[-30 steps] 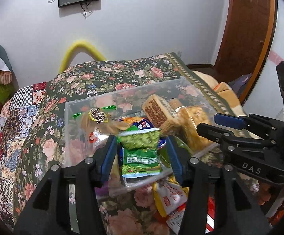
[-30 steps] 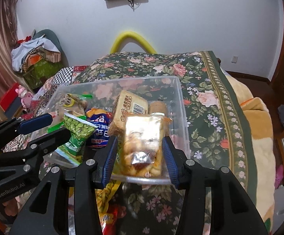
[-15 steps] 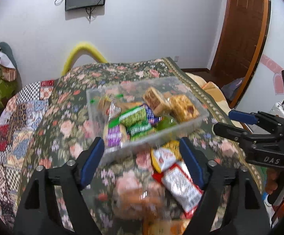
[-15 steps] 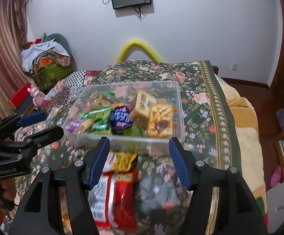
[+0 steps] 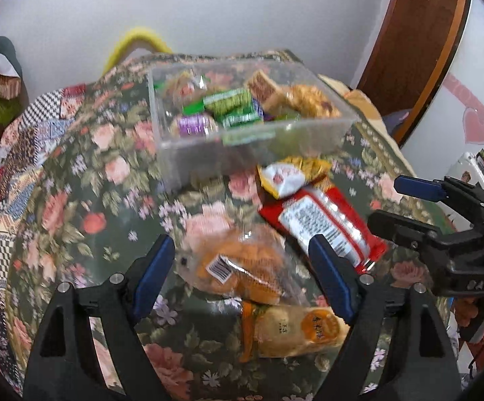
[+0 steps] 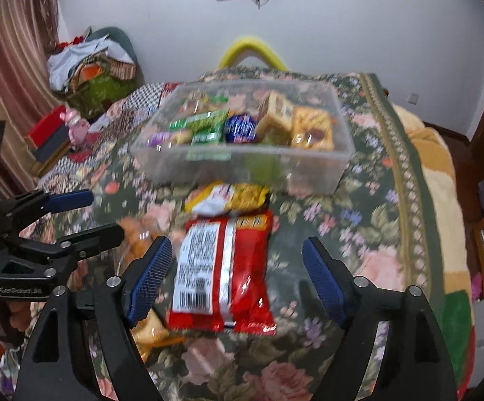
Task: Organize snacks
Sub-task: 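Grasp the clear orange-snack bag with the left tool while the right tool grasps the red chip bag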
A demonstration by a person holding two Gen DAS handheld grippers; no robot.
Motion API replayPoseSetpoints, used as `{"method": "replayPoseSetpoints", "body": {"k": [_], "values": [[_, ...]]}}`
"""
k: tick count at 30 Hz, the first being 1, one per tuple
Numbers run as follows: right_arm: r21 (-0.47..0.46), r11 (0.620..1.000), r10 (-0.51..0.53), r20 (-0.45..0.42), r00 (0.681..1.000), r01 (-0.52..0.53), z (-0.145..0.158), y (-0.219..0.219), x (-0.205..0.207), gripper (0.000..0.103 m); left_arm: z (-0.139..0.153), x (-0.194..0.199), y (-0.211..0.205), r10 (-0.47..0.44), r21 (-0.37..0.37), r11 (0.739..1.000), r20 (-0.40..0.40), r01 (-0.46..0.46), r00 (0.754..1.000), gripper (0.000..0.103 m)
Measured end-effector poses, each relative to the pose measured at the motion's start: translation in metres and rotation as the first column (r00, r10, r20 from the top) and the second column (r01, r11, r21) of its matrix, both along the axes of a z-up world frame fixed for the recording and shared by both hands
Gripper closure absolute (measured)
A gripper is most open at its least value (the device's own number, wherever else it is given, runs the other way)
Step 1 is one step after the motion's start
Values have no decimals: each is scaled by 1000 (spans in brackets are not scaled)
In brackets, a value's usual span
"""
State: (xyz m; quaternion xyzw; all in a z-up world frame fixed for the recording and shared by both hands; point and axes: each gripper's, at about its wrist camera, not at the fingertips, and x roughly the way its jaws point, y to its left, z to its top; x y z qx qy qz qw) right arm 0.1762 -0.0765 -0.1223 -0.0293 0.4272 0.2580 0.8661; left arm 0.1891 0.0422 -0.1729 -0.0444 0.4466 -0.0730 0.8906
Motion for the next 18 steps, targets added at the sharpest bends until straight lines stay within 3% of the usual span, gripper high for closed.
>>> {"method": "replayPoseSetpoints", "body": {"k": [6, 13, 18], "values": [[-33, 999, 1, -38, 999, -2, -19, 2, -4, 21, -30, 6, -4, -19, 17, 1000, -54, 20, 998, 20], [-41, 999, 13, -93, 996, -17, -34, 12, 3, 21, -49, 12, 6, -4, -41, 999, -81, 1, 997, 20], [-52, 998, 36, -128, 991, -43, -44, 25, 5, 20, -57, 6, 15, 12, -48, 999, -59, -15, 998, 35]]}}
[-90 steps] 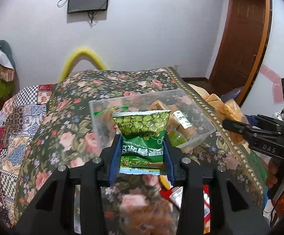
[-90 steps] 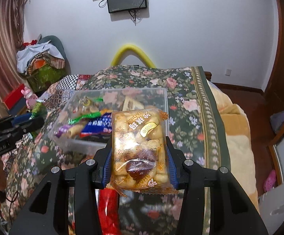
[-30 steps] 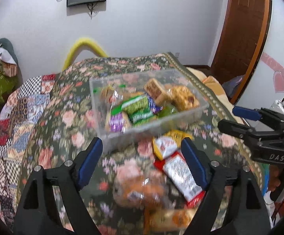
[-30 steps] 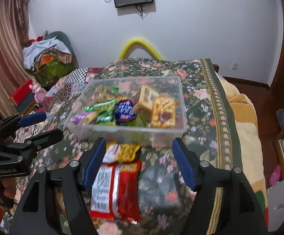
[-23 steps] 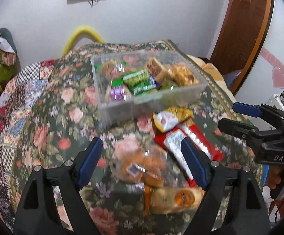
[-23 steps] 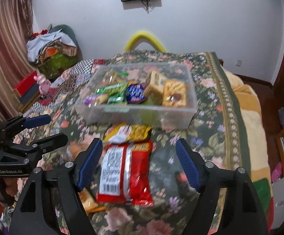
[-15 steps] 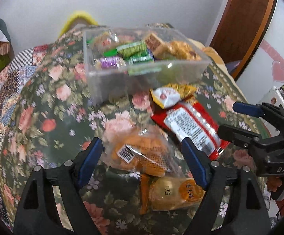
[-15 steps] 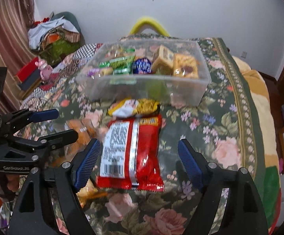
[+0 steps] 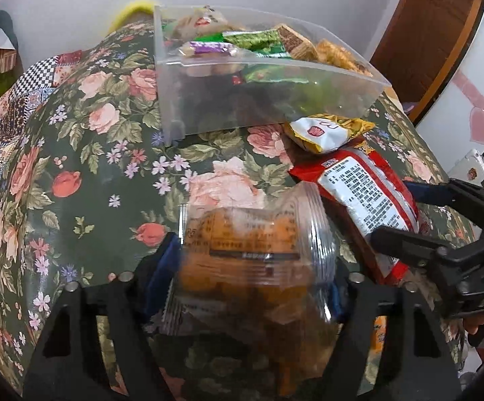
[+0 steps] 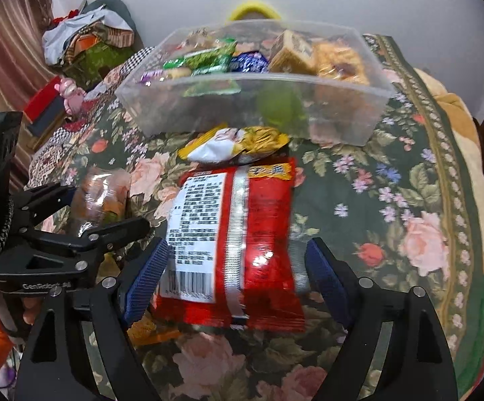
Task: Organize snacks
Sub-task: 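Grasp the clear orange-snack bag with the left tool while the right tool grasps the red chip bag, then carry the orange-snack bag and red chip bag over the clear box with both tools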
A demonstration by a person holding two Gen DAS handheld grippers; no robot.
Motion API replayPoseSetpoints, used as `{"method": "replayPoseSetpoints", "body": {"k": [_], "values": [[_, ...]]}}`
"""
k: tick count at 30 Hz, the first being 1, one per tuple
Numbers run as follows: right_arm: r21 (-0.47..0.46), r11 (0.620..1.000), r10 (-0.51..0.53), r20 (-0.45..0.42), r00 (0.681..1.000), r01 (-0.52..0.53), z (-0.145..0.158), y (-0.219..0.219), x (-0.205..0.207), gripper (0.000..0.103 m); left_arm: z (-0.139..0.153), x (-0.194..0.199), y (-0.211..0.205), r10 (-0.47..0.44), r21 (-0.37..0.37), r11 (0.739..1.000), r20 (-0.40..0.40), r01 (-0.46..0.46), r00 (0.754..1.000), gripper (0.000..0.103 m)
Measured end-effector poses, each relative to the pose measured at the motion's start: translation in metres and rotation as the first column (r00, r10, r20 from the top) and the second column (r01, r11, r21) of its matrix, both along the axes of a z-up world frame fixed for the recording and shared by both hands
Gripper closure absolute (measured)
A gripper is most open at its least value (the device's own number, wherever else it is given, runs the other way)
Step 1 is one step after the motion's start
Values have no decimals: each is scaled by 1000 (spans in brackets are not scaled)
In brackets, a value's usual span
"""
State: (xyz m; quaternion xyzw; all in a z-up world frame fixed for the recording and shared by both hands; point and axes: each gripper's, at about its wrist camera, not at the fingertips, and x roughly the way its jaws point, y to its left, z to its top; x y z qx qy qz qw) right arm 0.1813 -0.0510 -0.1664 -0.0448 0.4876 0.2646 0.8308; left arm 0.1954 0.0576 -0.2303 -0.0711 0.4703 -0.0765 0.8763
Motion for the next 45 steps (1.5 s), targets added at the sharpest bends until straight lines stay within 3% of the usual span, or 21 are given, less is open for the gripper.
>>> {"method": "replayPoseSetpoints", "body": {"k": [8, 10, 12, 17, 30, 45], "values": [[-80, 997, 18, 34, 999, -16, -9, 20, 2, 16, 1, -8, 12, 30, -41, 999, 21, -30, 999, 43], [-91, 996, 16, 45, 999, -12, -10, 20, 2, 21, 3, -9, 15, 39, -54, 998, 21, -38, 999, 44], [-94, 996, 6, 56, 998, -1, -8, 19, 2, 35, 3, -9, 16, 38, -64, 997, 17, -36, 999, 44], [-45, 999, -13, 37, 999, 15, -2, 8, 4, 39, 10, -10, 17, 38, -56, 998, 19, -37, 999, 44], [28, 999, -46, 109, 993, 43, 42, -15, -8, 38, 66, -15, 17, 54, -51, 998, 136, -47, 989, 44], [123, 989, -99, 167, 981, 79, 78, -30, 38, 38, 117, 33, 13, 63, -35, 998, 249, -56, 966, 44]]}}
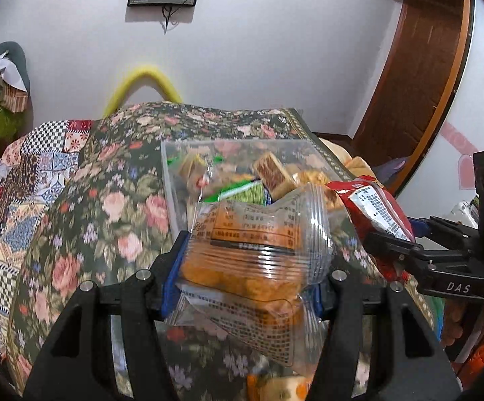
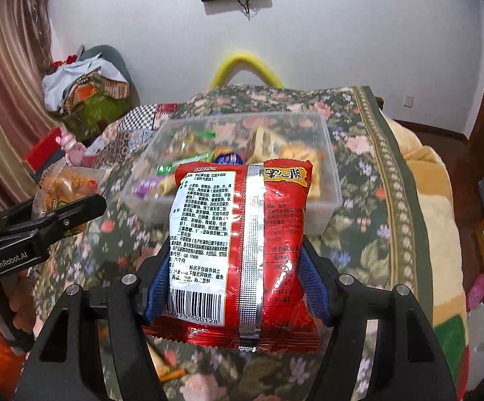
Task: Organize snacks
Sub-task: 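Carry the orange-snack bag and red chip bag over the clear box with both tools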
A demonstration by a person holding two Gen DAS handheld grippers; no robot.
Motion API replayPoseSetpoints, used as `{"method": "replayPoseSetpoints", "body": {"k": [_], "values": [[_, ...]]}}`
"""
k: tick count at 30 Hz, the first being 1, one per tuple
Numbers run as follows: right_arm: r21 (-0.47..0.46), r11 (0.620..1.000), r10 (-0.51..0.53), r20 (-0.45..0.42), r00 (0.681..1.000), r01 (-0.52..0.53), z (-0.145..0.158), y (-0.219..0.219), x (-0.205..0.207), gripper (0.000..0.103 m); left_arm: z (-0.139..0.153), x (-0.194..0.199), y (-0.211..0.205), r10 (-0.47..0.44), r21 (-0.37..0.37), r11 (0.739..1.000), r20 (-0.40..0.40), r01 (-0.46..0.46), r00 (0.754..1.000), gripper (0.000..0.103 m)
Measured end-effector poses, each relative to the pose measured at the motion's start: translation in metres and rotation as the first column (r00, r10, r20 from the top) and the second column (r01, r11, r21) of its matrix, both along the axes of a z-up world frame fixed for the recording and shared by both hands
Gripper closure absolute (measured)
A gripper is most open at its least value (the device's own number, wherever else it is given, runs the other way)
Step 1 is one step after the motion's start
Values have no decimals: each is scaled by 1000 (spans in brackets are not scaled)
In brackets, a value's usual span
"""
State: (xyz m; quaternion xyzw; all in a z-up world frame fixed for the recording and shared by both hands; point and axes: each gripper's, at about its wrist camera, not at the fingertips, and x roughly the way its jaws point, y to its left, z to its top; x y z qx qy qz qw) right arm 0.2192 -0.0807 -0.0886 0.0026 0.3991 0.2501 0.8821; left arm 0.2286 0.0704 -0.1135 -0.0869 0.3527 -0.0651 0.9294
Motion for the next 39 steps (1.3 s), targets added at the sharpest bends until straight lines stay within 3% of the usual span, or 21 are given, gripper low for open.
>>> {"method": "replayPoseSetpoints", "body": {"k": [5, 14, 27, 35, 39], "values": [[-6, 1000, 5, 14, 1000, -5, 5, 7, 21, 38, 4, 28, -2, -31, -39, 999, -10, 30, 999, 44], [-31, 999, -7, 27, 1000, 8, 5, 16, 63, 38, -4, 84, -10, -25, 12, 1000, -32, 25, 999, 44], [-24, 999, -37, -20, 999, 37, -5, 17, 119, 38, -21, 149, -17, 14, 5, 1000, -80, -13, 997, 44], [-37, 999, -42, -44, 998, 40, -15, 17, 129, 38, -30, 163, -19, 32, 5, 999, -97, -32, 995, 43], [-29, 999, -45, -56, 997, 44, -15, 13, 130, 37, -33, 164, -19, 31, -13, 999, -117, -33, 993, 36]]}}
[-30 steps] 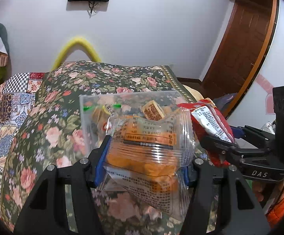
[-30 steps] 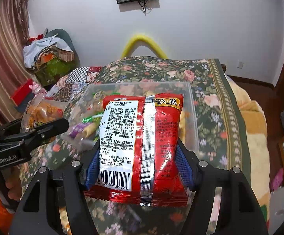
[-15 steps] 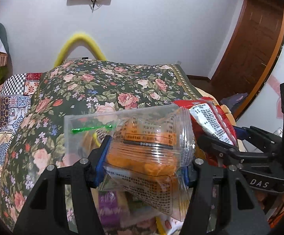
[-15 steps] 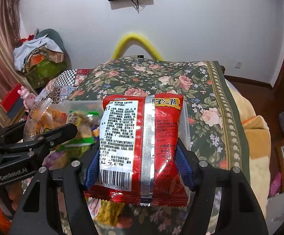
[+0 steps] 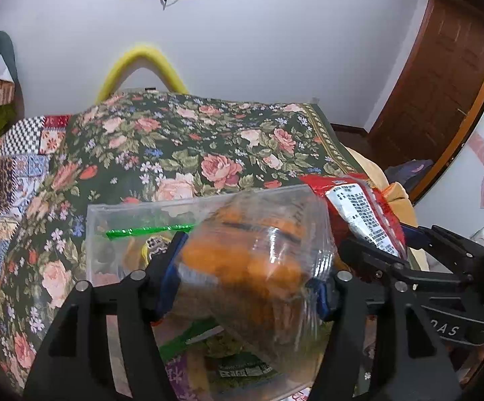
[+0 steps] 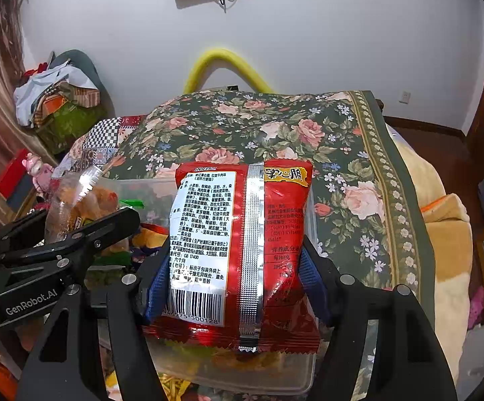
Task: Organize snacks
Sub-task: 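Carry the orange-snack bag and red chip bag over the clear box with both tools, then open both tools to drop the two bags into the box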
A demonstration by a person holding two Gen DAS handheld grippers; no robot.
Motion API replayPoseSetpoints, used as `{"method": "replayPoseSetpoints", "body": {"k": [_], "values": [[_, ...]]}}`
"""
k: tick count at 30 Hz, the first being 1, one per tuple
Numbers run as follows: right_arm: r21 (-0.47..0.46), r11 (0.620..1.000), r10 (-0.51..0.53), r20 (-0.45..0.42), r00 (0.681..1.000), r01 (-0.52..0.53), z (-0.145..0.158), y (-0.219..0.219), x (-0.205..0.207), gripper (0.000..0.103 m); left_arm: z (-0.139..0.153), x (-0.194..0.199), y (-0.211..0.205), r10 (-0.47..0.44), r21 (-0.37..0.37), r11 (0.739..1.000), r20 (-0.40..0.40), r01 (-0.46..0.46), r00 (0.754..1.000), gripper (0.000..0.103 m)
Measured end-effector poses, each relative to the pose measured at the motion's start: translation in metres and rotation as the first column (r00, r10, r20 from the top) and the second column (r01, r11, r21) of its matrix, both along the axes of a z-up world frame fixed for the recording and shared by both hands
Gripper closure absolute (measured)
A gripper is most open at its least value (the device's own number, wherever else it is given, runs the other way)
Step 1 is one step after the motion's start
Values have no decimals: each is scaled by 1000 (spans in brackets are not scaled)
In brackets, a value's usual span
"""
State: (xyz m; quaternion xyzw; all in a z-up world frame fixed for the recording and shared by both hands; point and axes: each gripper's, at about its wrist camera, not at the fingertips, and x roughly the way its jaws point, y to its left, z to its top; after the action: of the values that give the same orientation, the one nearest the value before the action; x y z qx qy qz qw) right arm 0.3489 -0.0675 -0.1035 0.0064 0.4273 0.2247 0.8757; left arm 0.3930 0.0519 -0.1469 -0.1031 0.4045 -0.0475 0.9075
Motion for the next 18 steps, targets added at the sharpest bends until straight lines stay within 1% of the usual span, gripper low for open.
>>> {"method": "replayPoseSetpoints", "body": {"k": [4, 7, 9, 14, 18], "values": [[19, 1000, -2, -11, 1000, 2, 1, -4, -1, 36, 1, -2, 3, 1, -28, 1000, -7, -1, 1000, 31], [17, 1000, 3, 11, 1000, -3, 8, -5, -6, 34, 6, -7, 1, -5, -16, 1000, 7, 6, 1000, 28], [12, 1000, 3, 31, 1000, -3, 14, -5, -11, 31, 13, -15, 1, -11, -9, 1000, 25, 11, 1000, 27], [11, 1000, 1, 69, 998, -2, 27, -8, -30, 30, 31, -38, 3, -12, -18, 1000, 52, 13, 999, 24], [9, 1000, 12, 92, 996, -13, 35, -8, -52, 30, 45, -66, 2, -20, 36, 999, 80, 17, 997, 24]]}}
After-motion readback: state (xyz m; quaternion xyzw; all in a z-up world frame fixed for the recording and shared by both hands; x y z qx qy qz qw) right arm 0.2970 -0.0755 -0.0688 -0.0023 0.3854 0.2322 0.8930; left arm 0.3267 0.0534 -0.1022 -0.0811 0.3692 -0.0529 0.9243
